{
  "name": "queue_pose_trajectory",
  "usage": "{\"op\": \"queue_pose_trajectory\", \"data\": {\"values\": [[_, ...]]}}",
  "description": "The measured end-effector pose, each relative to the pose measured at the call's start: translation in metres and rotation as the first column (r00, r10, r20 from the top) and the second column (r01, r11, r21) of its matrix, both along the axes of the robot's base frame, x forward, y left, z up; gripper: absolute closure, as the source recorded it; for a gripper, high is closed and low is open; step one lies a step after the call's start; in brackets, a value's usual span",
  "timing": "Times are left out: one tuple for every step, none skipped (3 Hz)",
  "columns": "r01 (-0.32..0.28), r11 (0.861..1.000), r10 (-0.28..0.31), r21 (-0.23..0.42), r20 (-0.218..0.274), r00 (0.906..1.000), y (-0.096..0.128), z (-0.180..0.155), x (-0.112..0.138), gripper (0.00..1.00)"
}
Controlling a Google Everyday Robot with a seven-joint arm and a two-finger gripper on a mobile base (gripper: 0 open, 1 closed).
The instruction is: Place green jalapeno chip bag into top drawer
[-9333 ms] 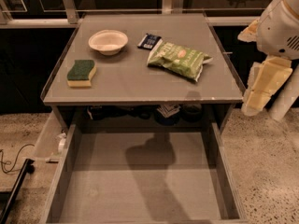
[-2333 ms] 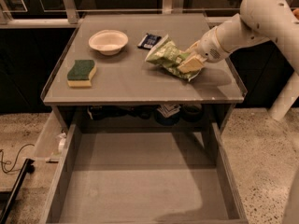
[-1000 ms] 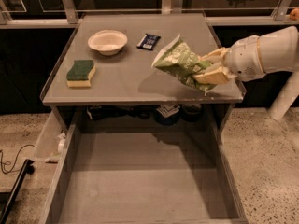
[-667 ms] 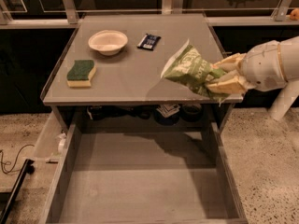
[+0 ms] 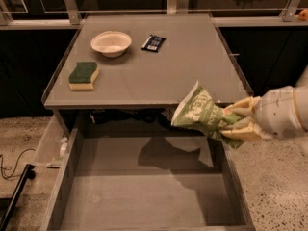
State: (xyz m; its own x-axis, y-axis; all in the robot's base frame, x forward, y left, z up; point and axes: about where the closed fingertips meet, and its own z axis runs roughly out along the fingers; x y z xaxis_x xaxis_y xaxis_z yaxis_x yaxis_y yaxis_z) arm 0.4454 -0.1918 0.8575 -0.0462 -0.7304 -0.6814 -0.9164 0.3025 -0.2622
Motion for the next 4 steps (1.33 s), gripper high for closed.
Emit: {"op": "queue_pose_trajectory", "data": {"values": [[0.010, 1.000, -0.009, 0.011, -0.082, 0.9966, 0.010, -0.050, -0.026, 1.00], [0.010, 1.000, -0.009, 0.012, -0.082, 0.9966, 0.011, -0.050, -0.026, 1.00], [-0.024, 0.999, 0.028, 0.031, -0.115, 0.9929, 0.034, -0.083, -0.022, 1.00], [-0.049, 0.996, 0.058, 0.075, -0.134, 0.9893, 0.061, -0.120, -0.017, 1.00]]}}
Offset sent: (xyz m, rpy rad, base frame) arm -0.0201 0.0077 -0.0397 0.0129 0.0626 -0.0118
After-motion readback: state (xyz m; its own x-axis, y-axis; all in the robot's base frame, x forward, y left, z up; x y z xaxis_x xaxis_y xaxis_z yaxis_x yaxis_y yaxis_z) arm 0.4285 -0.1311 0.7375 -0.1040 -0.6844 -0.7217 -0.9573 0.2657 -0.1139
